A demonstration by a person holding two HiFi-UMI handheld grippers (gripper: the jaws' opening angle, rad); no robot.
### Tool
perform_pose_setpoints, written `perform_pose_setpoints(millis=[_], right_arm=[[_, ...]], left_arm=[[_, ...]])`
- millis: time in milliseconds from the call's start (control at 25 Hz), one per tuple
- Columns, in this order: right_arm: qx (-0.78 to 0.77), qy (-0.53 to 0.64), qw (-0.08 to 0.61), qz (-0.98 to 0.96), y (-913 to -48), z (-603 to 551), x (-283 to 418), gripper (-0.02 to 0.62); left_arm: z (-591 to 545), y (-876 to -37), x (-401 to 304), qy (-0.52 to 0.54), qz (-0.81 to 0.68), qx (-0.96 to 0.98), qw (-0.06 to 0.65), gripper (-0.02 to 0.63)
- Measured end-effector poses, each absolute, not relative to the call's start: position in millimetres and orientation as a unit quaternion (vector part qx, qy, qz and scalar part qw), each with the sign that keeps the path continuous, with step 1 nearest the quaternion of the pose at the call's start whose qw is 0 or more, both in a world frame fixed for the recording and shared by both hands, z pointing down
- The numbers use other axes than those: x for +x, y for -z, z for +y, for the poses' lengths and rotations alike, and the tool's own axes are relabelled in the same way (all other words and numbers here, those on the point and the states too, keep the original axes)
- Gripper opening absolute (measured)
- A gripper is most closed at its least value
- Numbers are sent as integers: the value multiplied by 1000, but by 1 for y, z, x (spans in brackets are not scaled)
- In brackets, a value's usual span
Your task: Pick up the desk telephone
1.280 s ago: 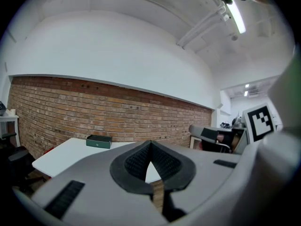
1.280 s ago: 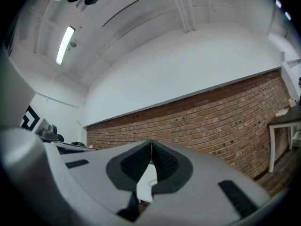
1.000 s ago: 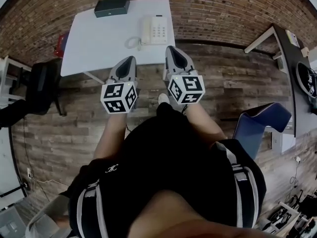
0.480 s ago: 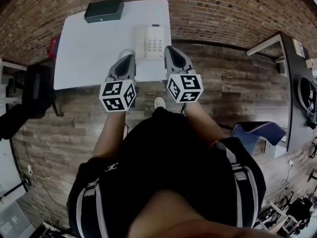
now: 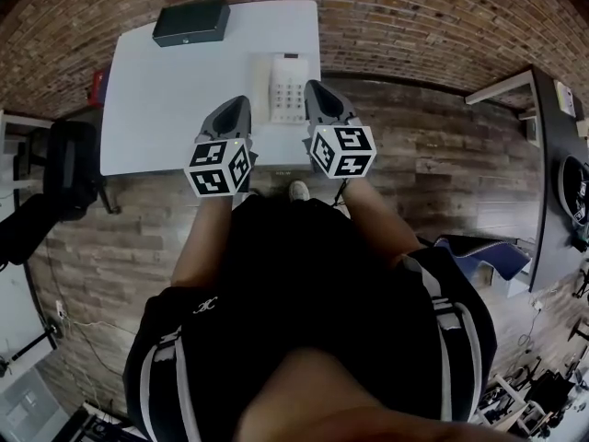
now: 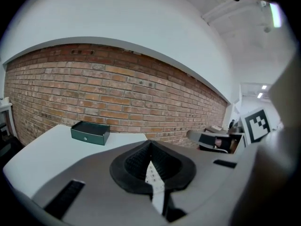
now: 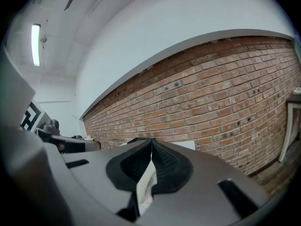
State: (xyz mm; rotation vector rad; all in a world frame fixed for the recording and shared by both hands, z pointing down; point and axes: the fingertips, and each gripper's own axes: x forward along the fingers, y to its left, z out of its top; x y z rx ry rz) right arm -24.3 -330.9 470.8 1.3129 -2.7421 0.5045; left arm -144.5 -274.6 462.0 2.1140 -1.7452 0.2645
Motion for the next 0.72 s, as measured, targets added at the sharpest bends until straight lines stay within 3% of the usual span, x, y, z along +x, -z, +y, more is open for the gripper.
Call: perform_pose_setpoints(millis=[720], right_arm=[[464, -237, 117, -845, -560, -404, -38, 9]], left_arm=[[-352, -559, -178, -125, -534, 768, 330, 4]])
